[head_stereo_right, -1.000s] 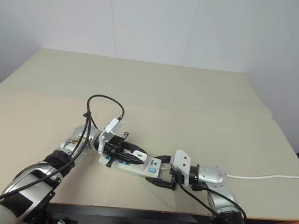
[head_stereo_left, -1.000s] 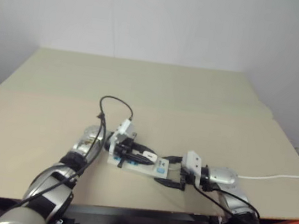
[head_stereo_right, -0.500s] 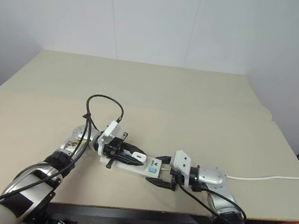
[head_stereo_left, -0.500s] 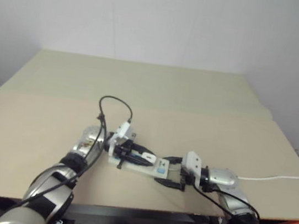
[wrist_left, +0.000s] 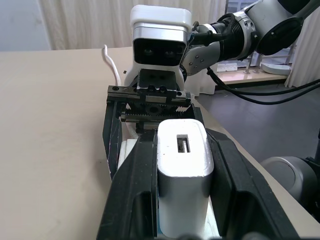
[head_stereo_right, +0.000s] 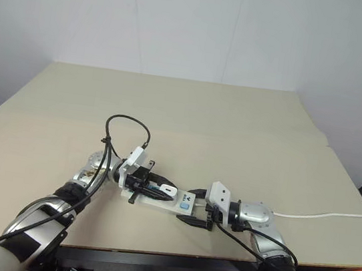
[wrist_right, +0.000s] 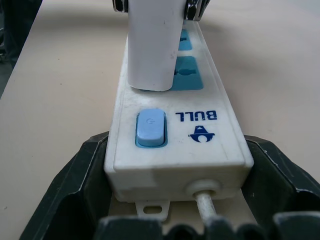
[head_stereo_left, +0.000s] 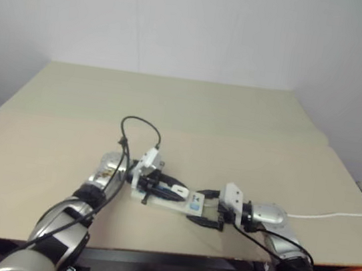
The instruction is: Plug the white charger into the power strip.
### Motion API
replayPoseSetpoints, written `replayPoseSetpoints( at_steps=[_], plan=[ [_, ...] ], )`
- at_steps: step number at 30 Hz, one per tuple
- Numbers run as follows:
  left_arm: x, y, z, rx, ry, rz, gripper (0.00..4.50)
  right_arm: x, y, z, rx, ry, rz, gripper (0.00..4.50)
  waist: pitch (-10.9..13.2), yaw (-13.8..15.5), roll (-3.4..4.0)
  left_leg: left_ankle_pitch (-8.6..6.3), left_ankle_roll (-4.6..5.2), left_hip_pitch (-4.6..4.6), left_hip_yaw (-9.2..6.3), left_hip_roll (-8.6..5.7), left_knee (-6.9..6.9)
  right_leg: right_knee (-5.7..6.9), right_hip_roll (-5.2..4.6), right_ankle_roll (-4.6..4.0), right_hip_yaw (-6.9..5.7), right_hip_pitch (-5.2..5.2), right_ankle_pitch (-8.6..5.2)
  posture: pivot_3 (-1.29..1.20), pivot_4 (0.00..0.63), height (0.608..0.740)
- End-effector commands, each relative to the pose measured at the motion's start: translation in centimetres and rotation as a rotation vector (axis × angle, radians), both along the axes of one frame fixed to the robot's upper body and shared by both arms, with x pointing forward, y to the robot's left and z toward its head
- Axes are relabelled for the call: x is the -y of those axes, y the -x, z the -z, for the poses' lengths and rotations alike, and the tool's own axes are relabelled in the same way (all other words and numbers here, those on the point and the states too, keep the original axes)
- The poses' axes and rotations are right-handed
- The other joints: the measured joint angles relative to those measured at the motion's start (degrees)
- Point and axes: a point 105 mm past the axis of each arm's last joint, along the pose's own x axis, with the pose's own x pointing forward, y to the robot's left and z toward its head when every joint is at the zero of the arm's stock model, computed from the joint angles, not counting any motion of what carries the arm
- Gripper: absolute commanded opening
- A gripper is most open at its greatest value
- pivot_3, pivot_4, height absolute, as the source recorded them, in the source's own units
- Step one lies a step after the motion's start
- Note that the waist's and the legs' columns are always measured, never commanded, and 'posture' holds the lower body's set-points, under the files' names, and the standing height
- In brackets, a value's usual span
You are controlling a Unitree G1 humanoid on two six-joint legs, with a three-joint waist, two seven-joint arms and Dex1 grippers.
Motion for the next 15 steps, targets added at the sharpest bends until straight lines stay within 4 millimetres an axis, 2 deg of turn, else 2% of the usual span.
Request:
replayPoseSetpoints(
  at_steps=[1, 5, 6, 8, 15],
  plan=[
    [-2.2, -0.2, 1.7, -0.071, -0.056, -0.076, 2.32, 1.1, 0.3, 1.2, -0.023, 0.055, 0.018, 3.43, -0.01, 0.11, 0.01, -0.01, 0.01, -0.01, 0.0, 0.0, -0.03, -0.01, 0.01, 0.0, 0.01, -0.02, 0.0, 0.0, 0.15, 0.74],
    [-2.2, -0.2, 1.7, -0.047, -0.059, -0.073, 3.71, 1.0, 0.3, 1.3, -0.023, 0.056, 0.017, 3.43, -0.08, 0.48, -0.05, -0.02, 0.02, -0.06, -0.01, -0.07, -0.05, -0.12, -0.12, 0.02, -0.04, 0.01, -0.01, 0.0, 0.15, 0.74],
    [-2.2, -0.3, 1.6, -0.048, -0.054, -0.076, 3.87, 1.0, 0.3, 1.3, -0.023, 0.057, 0.017, 3.43, -0.09, 0.51, -0.07, -0.02, 0.03, -0.07, 0.0, -0.1, -0.05, -0.12, -0.16, 0.02, -0.05, 0.01, -0.01, 0.0, 0.15, 0.74],
    [-2.2, -0.3, 1.5, -0.038, -0.048, -0.08, 4.46, 1.0, 0.2, 1.3, -0.022, 0.056, 0.017, 3.43, -0.09, 0.56, -0.07, -0.03, 0.03, -0.06, 0.0, -0.1, -0.05, -0.11, -0.16, 0.01, -0.06, 0.01, -0.01, 0.0, 0.15, 0.74],
    [-2.7, -0.7, 0.0, 0.0, -0.027, -0.086, 4.46, 0.9, -0.1, 1.1, -0.05, 0.039, 0.028, 3.43, -0.09, 0.5, -0.08, -0.03, 0.03, -0.1, -0.01, -0.09, -0.06, -0.11, -0.15, 0.01, -0.09, -0.01, -0.01, 0.0, 0.15, 0.74]
  ],
)
